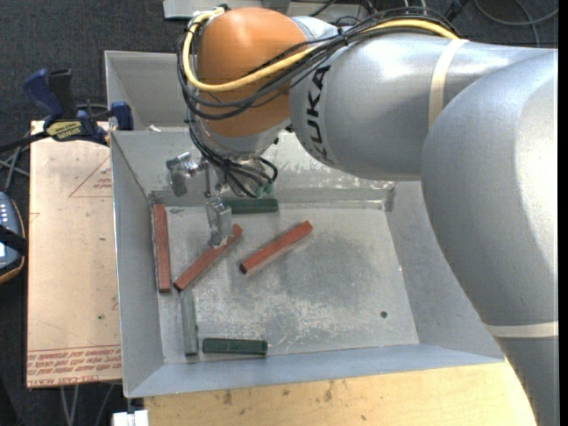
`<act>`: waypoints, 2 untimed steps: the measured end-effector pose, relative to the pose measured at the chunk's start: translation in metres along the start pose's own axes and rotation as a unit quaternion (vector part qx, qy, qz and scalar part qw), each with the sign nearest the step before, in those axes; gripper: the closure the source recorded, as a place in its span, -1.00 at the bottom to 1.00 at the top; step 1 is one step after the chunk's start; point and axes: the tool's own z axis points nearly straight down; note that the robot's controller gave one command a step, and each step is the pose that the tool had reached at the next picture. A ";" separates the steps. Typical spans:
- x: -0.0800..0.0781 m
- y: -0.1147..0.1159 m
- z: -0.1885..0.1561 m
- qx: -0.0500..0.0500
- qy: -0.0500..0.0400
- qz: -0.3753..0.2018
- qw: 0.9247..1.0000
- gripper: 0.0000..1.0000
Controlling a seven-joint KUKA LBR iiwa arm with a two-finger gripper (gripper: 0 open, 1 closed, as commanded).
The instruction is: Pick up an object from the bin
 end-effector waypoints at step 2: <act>0.041 -0.007 0.113 0.000 0.002 -0.048 0.999 -1.00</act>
Offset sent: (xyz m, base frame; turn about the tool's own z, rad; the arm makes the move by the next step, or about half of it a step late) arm -0.0338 -0.0255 -0.1140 -0.0987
